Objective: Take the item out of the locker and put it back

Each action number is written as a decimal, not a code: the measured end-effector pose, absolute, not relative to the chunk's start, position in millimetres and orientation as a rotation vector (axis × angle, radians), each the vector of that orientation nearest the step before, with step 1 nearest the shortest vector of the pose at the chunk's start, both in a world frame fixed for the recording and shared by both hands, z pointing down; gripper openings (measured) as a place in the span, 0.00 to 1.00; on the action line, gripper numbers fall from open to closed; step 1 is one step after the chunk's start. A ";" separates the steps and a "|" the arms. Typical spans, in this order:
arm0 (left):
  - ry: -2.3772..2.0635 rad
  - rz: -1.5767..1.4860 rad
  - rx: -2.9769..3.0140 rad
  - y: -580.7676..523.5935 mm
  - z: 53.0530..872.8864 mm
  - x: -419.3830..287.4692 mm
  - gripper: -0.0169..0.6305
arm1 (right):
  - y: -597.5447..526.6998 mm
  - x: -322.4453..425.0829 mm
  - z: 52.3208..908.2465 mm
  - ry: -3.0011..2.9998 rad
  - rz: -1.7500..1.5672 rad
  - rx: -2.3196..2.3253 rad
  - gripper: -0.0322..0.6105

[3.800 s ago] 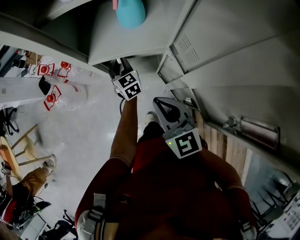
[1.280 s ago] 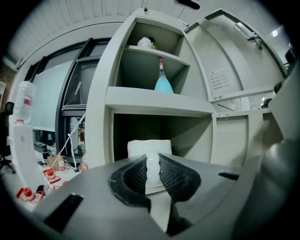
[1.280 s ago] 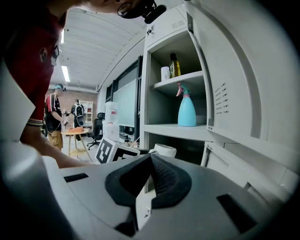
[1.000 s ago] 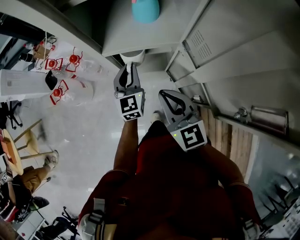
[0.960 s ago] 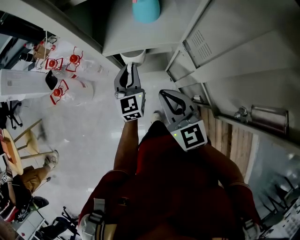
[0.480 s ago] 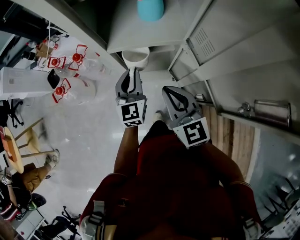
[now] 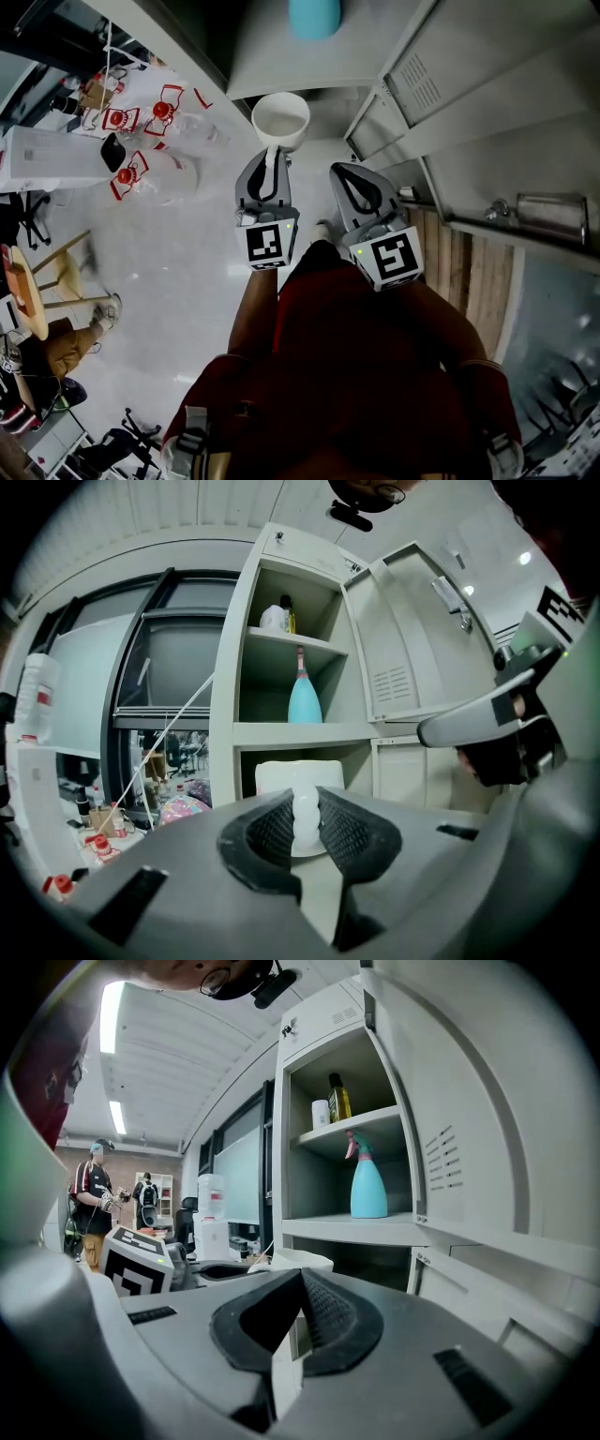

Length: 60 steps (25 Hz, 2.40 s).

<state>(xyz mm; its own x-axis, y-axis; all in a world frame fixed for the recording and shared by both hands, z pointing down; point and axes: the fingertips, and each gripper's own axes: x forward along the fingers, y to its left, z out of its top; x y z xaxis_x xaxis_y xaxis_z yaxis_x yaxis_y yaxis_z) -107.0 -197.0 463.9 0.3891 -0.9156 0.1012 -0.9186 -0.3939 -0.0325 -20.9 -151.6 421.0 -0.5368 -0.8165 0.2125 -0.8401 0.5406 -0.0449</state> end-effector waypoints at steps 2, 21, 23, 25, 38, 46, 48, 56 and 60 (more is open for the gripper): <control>-1.711 0.157 2.600 -191.2 459.9 -109.1 0.11 | -153.8 -19.3 424.0 -2.601 0.223 1.432 0.05; -1.709 0.006 2.668 -156.8 388.2 -120.6 0.11 | -162.1 -14.9 426.2 -2.586 0.240 1.472 0.05; -1.710 -0.010 2.682 -156.2 378.8 -120.1 0.11 | -162.1 -15.1 423.8 -2.588 0.237 1.472 0.05; -1.709 -0.026 2.698 -155.7 370.4 -118.9 0.11 | -162.0 -15.5 421.9 -2.593 0.233 1.470 0.05; -1.711 -0.141 2.733 -169.7 327.0 -112.5 0.11 | -161.9 -12.1 416.8 -2.605 0.224 1.463 0.05; -1.757 -0.192 2.726 -194.3 315.8 -109.4 0.11 | -161.4 -4.7 414.5 -2.603 0.205 1.446 0.05; -1.771 -0.187 2.718 -201.3 315.2 -109.0 0.11 | -162.3 -2.4 413.3 -2.603 0.200 1.442 0.05; -1.811 -0.178 2.689 -225.4 321.1 -104.0 0.11 | -162.0 -3.8 405.8 -2.625 0.167 1.401 0.05; -1.835 -0.165 2.663 -236.1 325.9 -103.2 0.11 | -162.6 -2.0 406.8 -2.627 0.165 1.396 0.05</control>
<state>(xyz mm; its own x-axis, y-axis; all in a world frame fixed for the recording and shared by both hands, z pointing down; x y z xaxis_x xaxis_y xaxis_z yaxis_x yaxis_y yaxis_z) -103.2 -236.1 325.9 0.3543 -0.9249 -0.1381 -0.9347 -0.3548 -0.0217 -2.0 -162.6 406.8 -0.5511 -0.8117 0.1937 -0.8296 0.5580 -0.0217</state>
